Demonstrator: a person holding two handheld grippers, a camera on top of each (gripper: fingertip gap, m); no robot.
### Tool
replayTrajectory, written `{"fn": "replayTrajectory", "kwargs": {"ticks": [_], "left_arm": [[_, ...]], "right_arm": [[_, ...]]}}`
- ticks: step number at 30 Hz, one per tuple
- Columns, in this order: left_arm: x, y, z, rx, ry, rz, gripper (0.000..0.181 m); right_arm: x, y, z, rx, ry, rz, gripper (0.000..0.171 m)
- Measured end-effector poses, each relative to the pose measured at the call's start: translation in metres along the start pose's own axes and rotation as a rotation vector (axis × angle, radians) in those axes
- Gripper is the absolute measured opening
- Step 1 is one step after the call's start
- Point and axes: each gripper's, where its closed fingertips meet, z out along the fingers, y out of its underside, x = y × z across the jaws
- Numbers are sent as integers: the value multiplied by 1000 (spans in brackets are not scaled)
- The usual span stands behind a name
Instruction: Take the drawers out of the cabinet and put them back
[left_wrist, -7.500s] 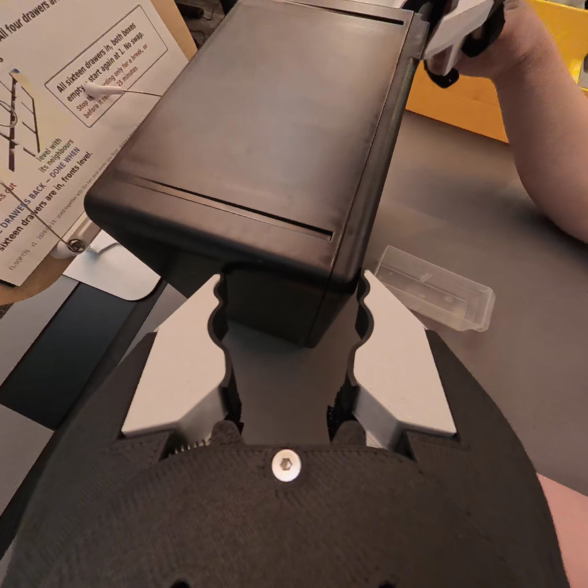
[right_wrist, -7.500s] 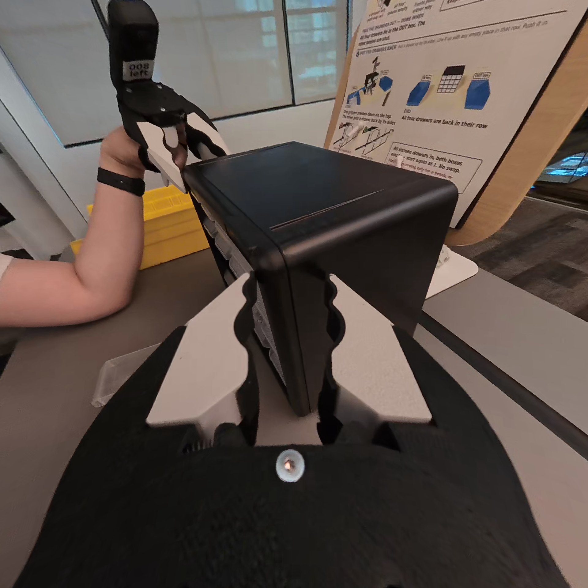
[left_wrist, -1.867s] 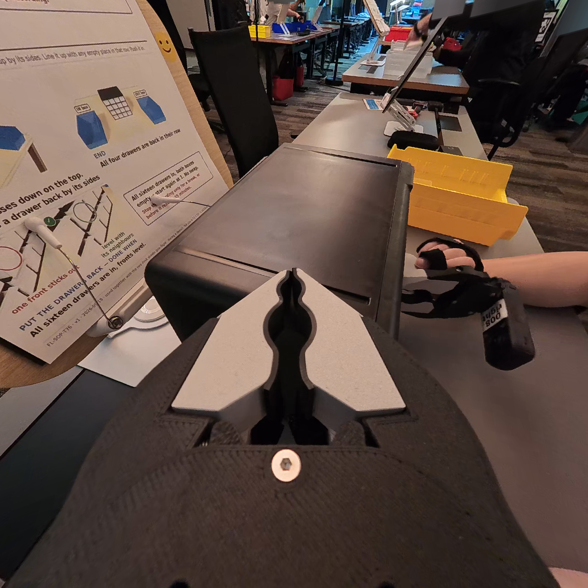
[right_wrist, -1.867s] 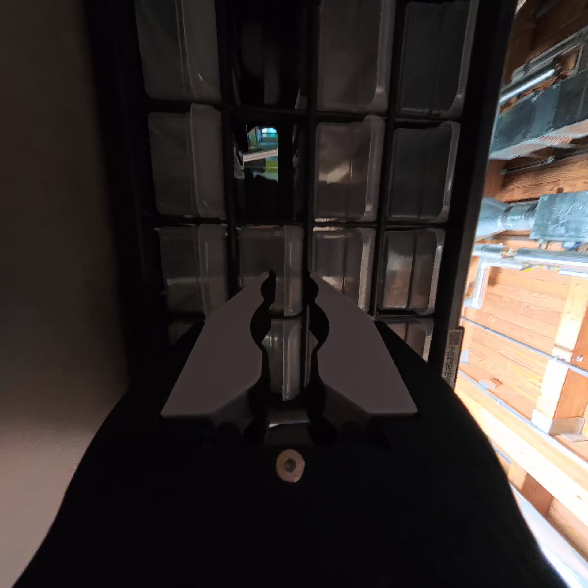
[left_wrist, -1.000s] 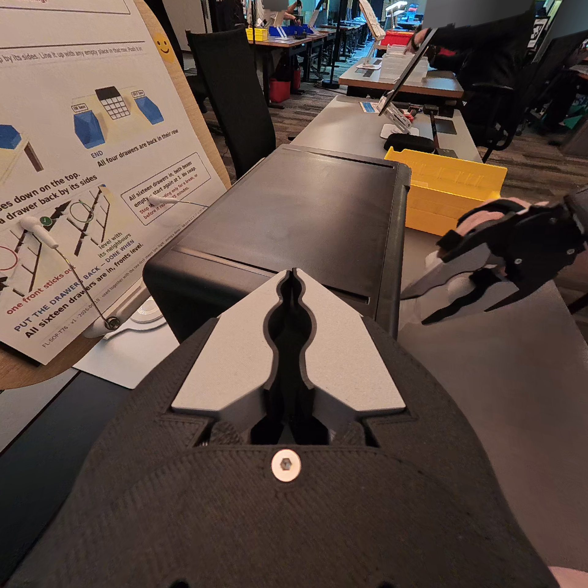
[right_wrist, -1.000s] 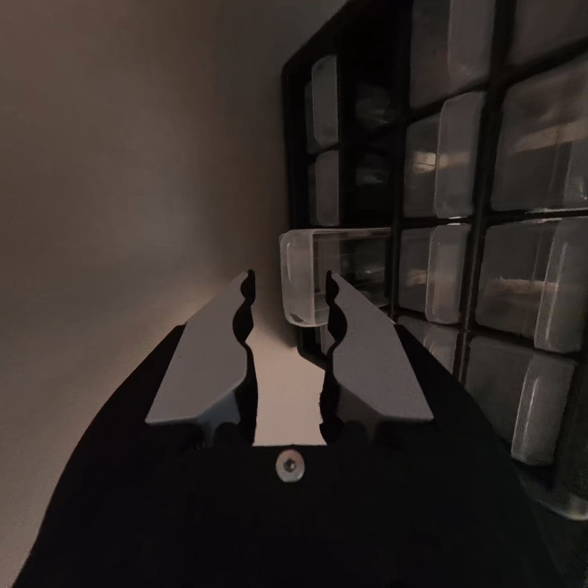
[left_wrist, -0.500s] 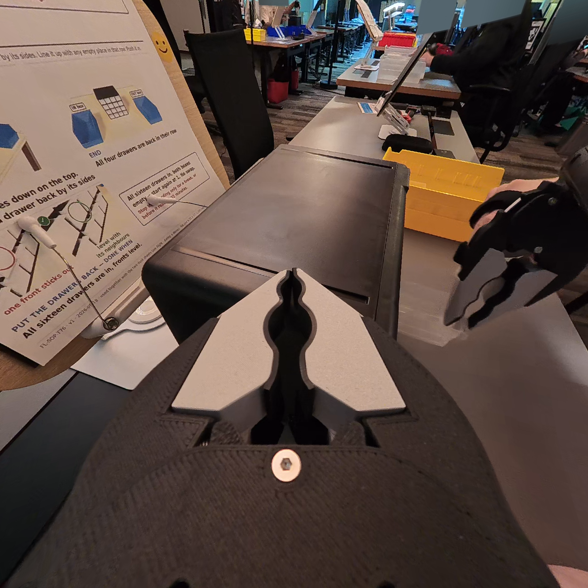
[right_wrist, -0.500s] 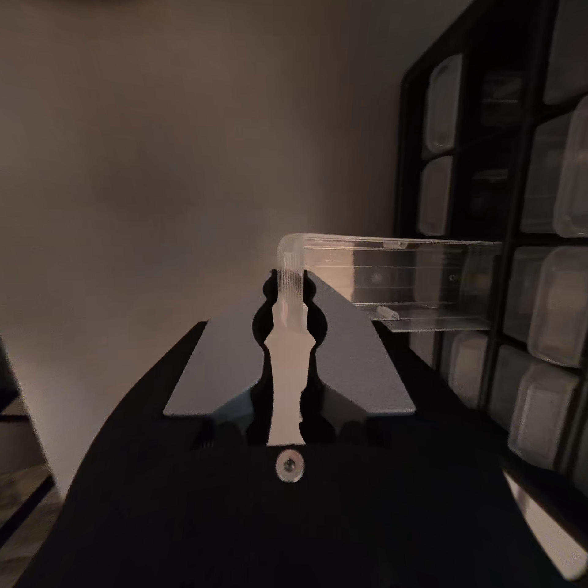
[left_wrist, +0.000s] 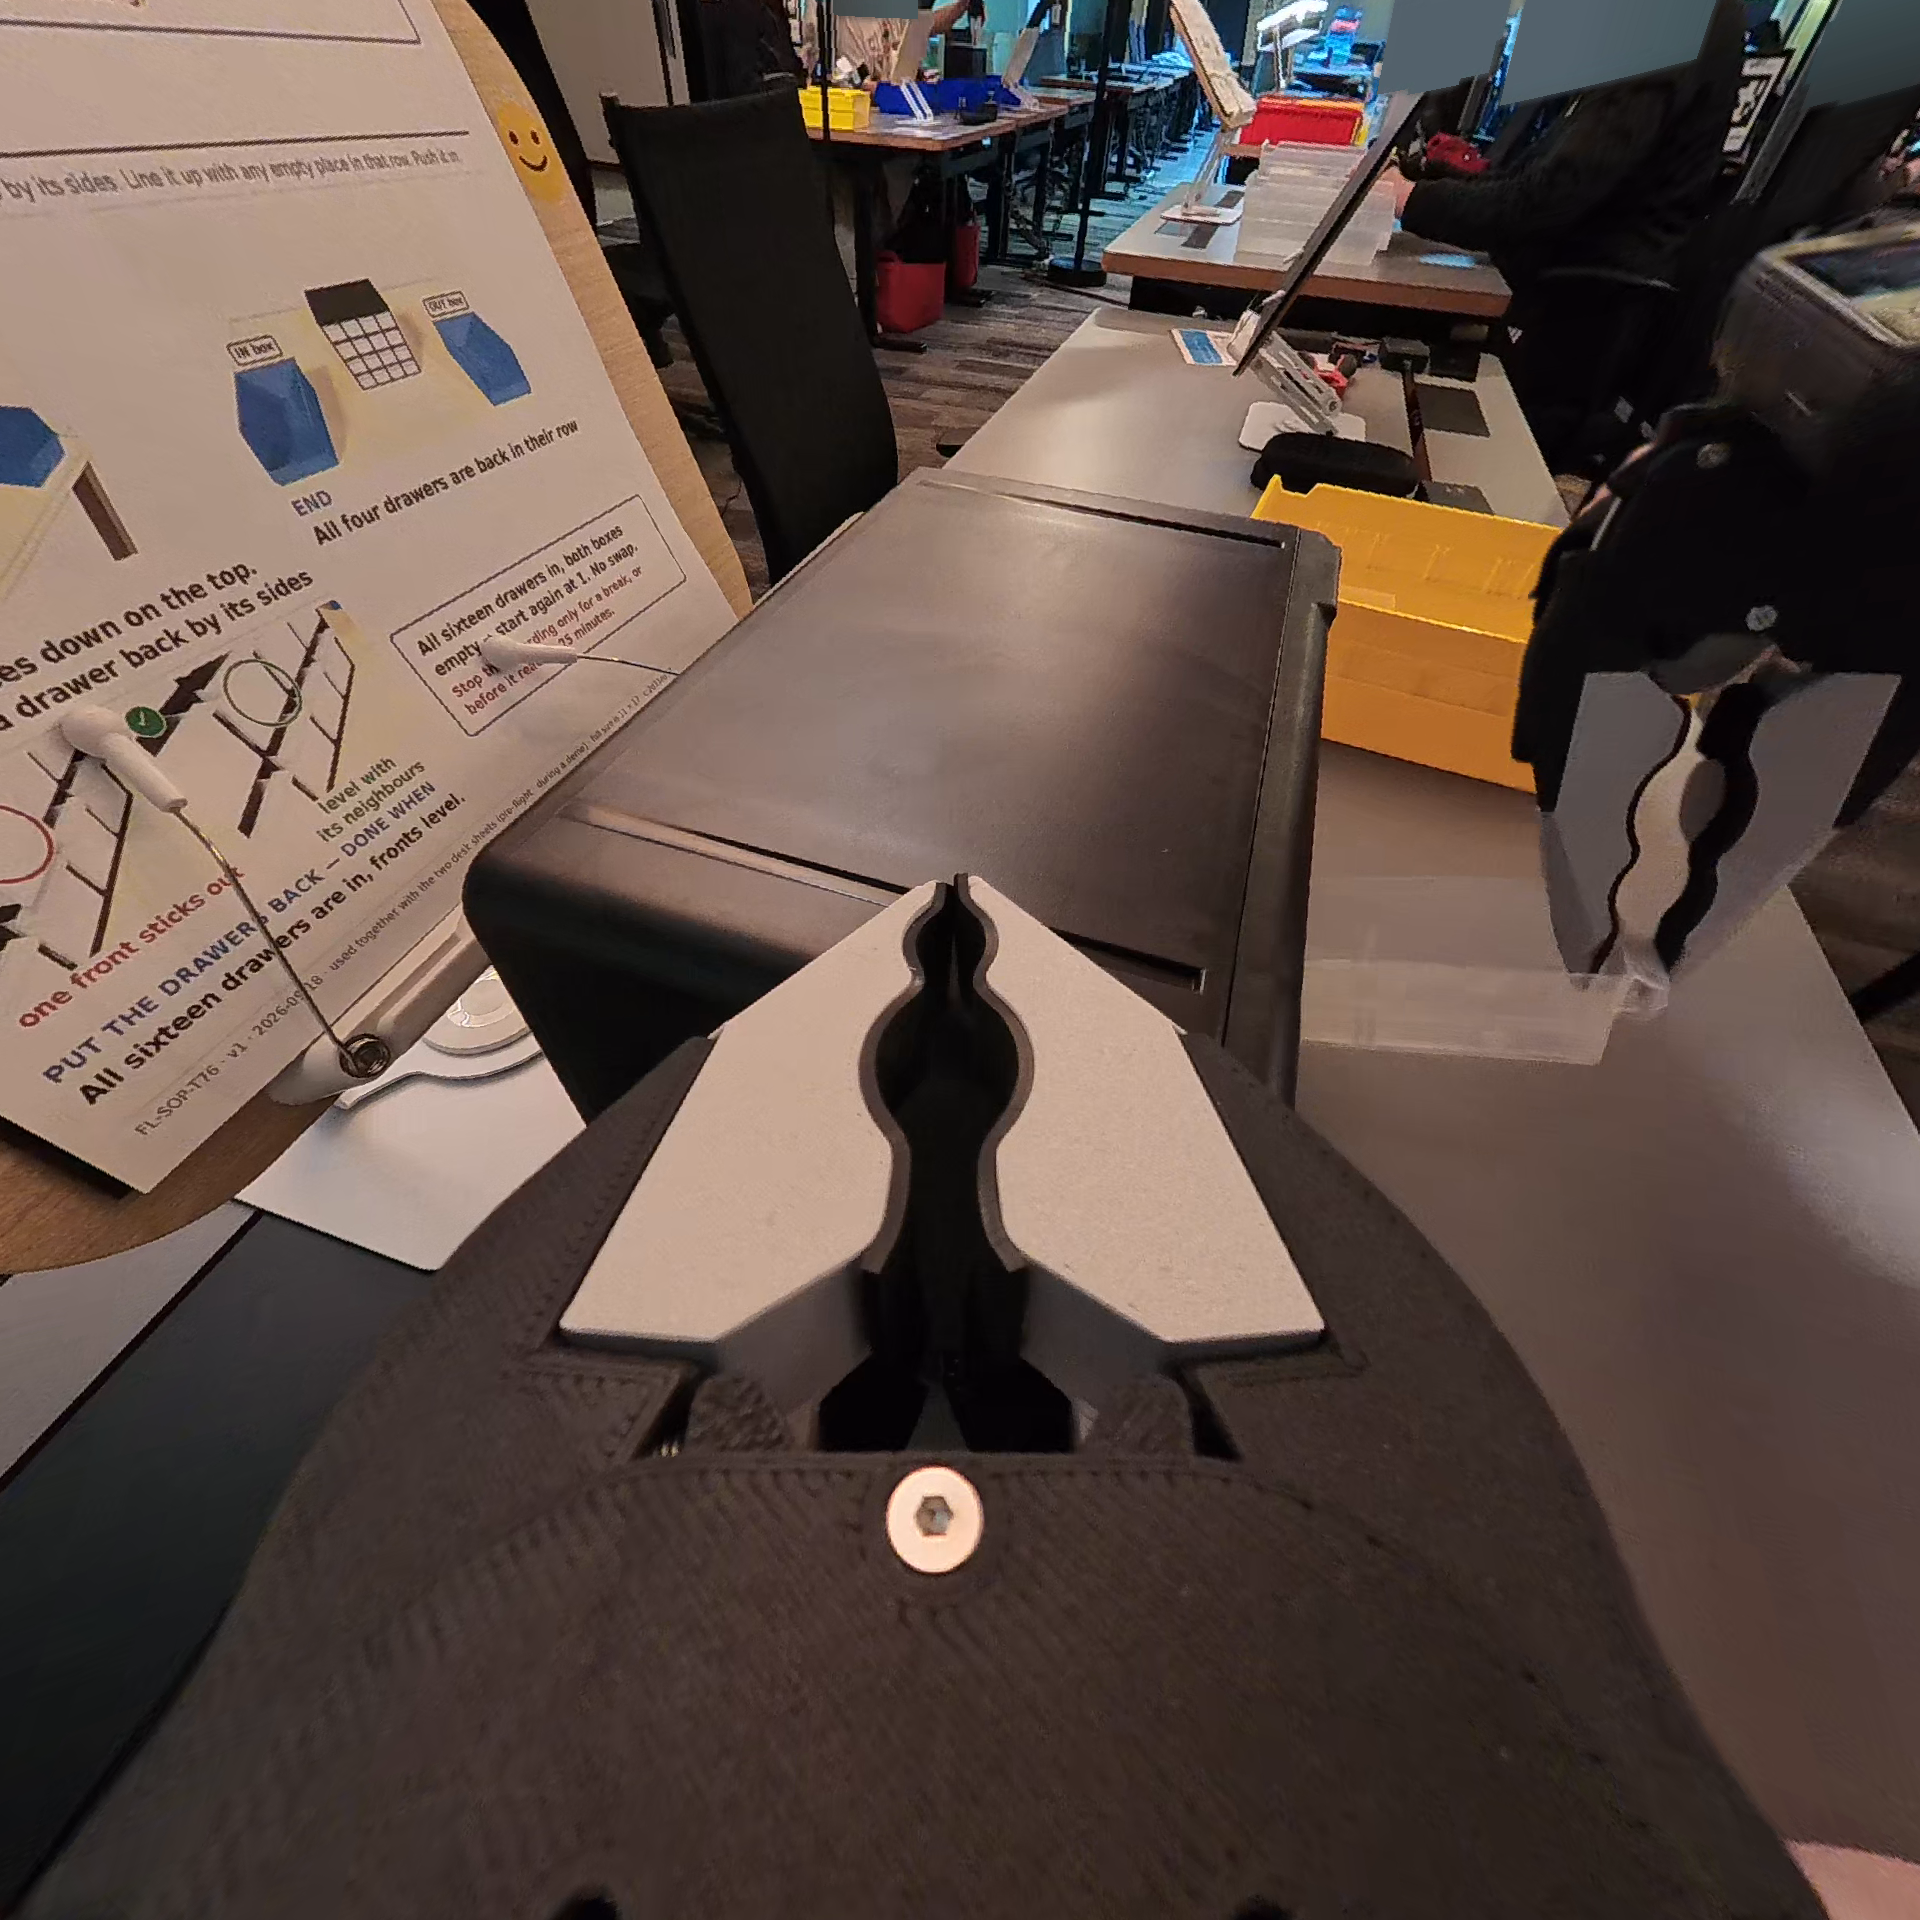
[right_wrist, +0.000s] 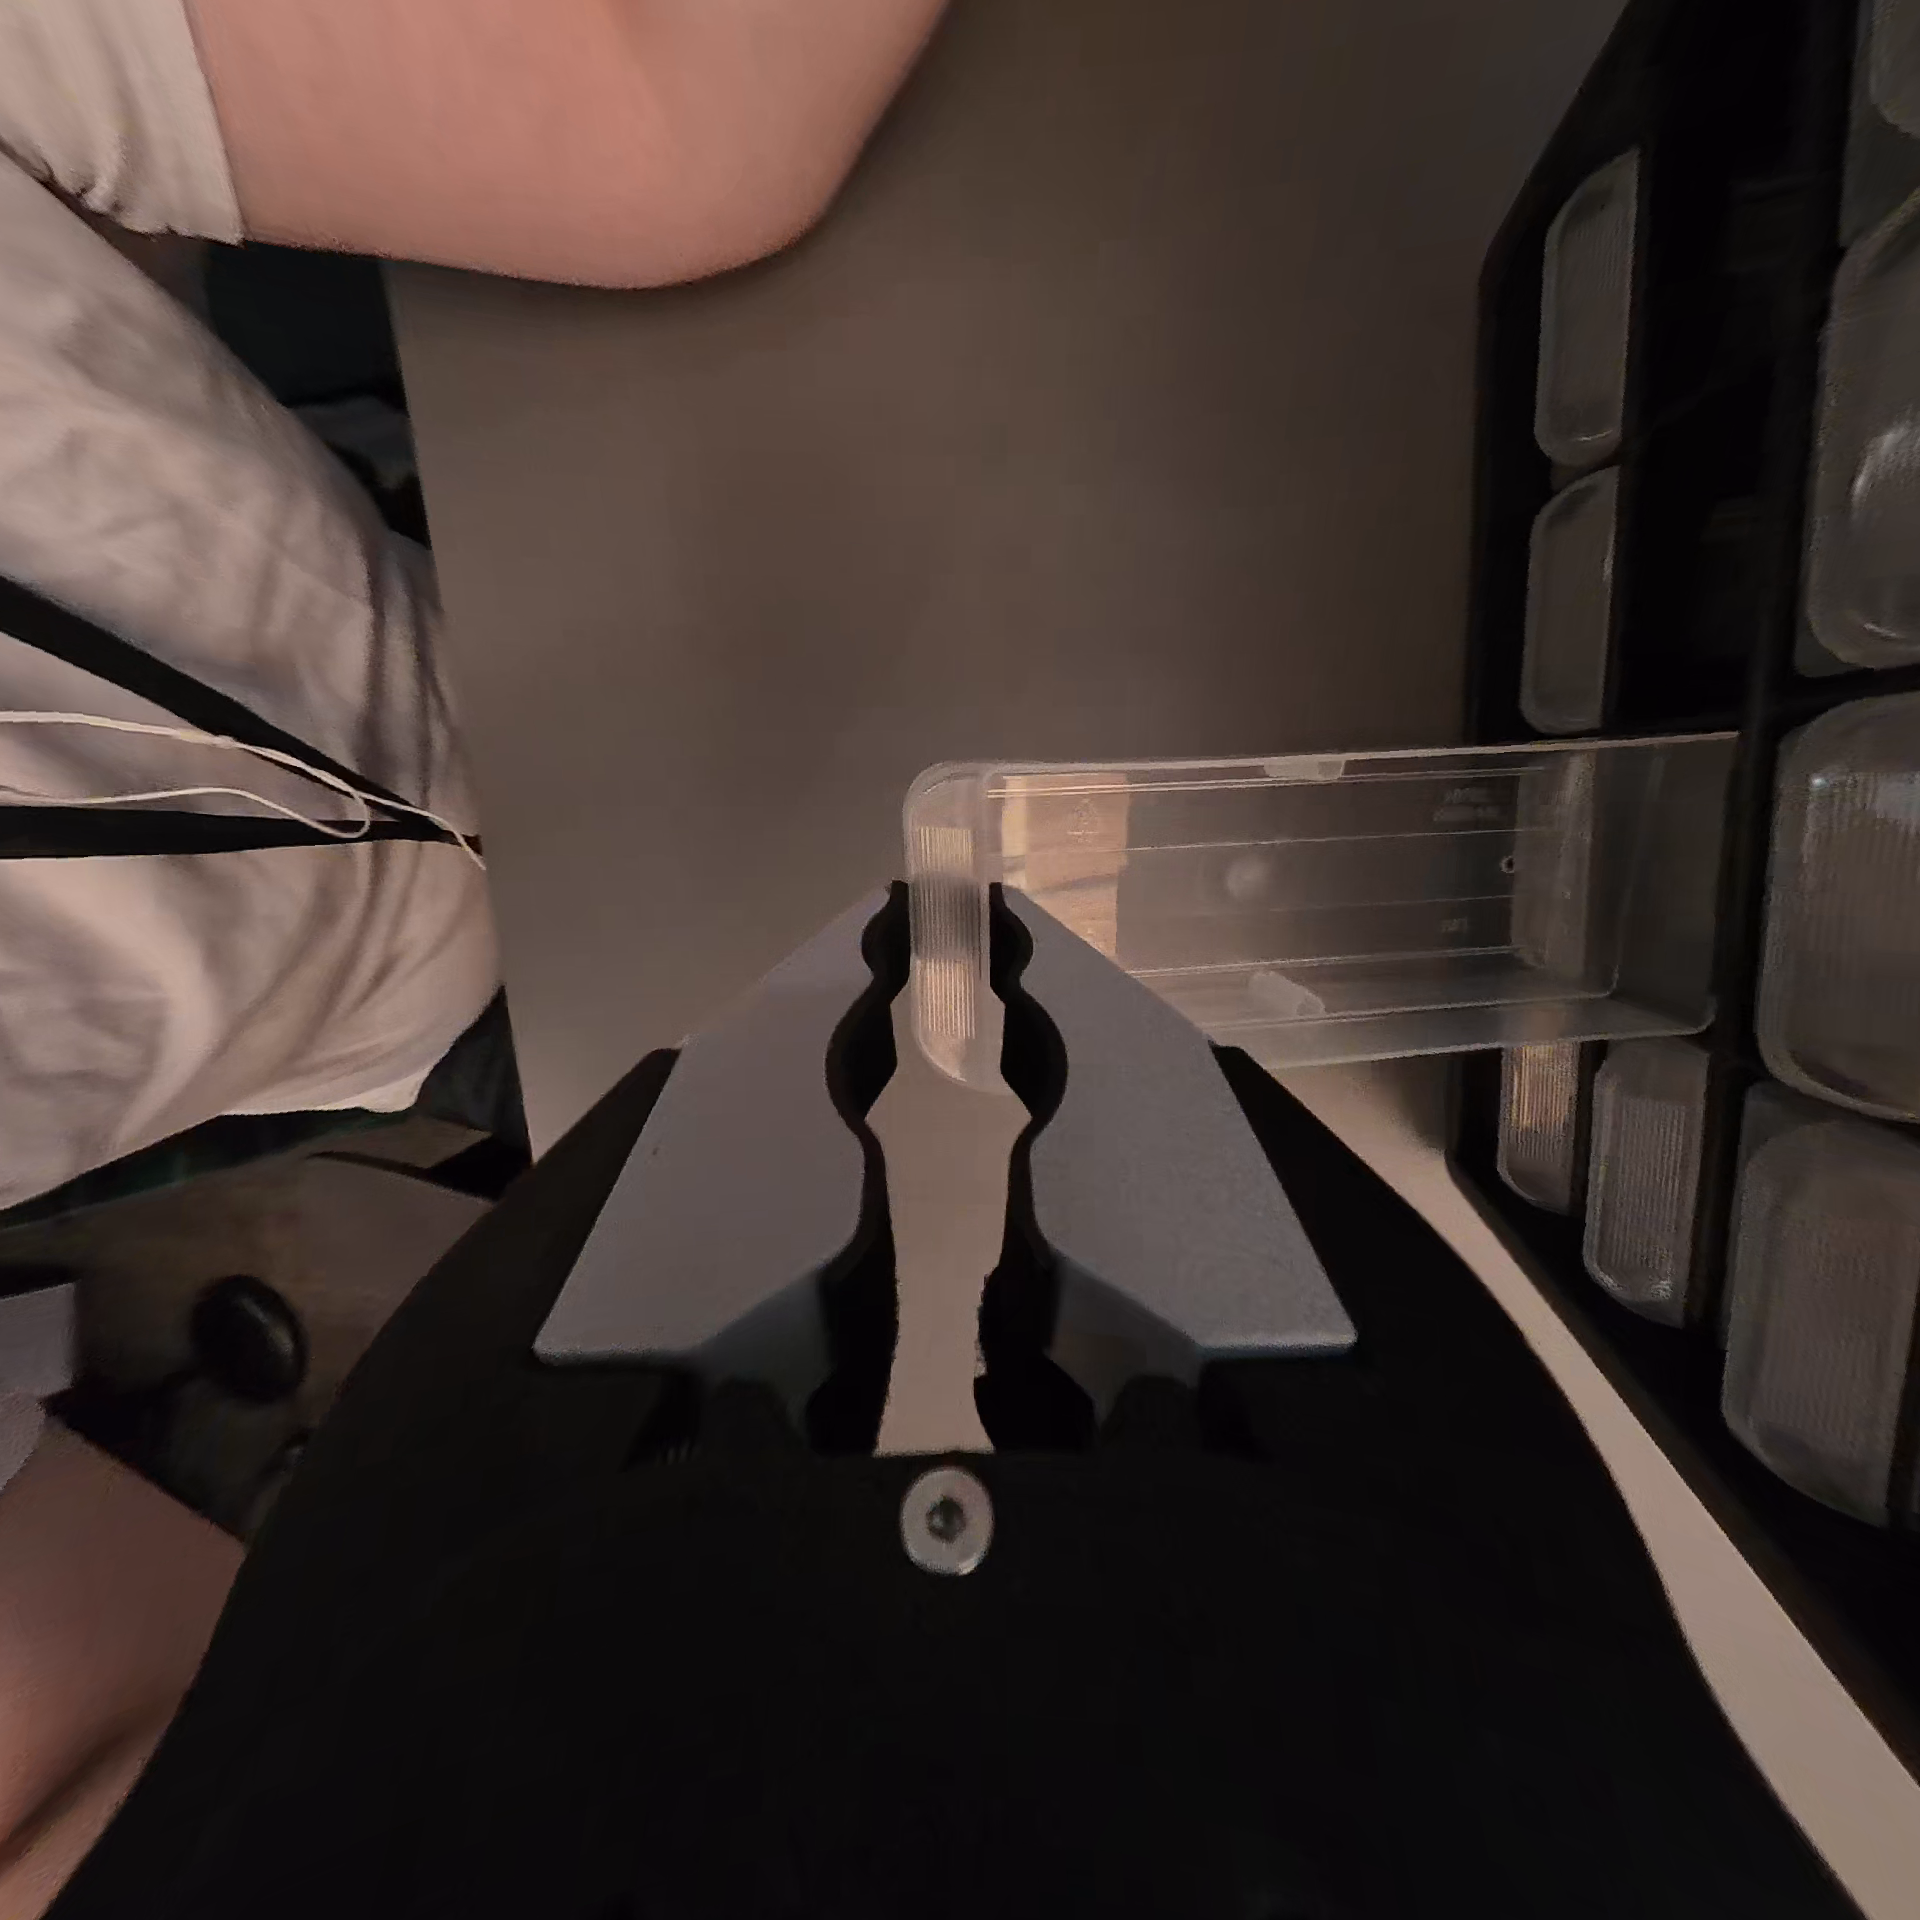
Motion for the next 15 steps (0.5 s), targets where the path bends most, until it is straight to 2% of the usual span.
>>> {"fn": "replayTrajectory", "kwargs": {"ticks": [4,7,9,15], "left_arm": [[0,0,0,1,6,-1,0],[1,0,0,-2,5,2,0],[1,0,0,-2,5,3,0],[1,0,0,1,8,2,0]], "right_arm": [[0,11,7,-39,-8,2,12],[-24,23,17,-85,-153,-10,12],[-32,31,22,-110,-191,-35,12],[-48,55,57,-72,-64,-426,12]]}}
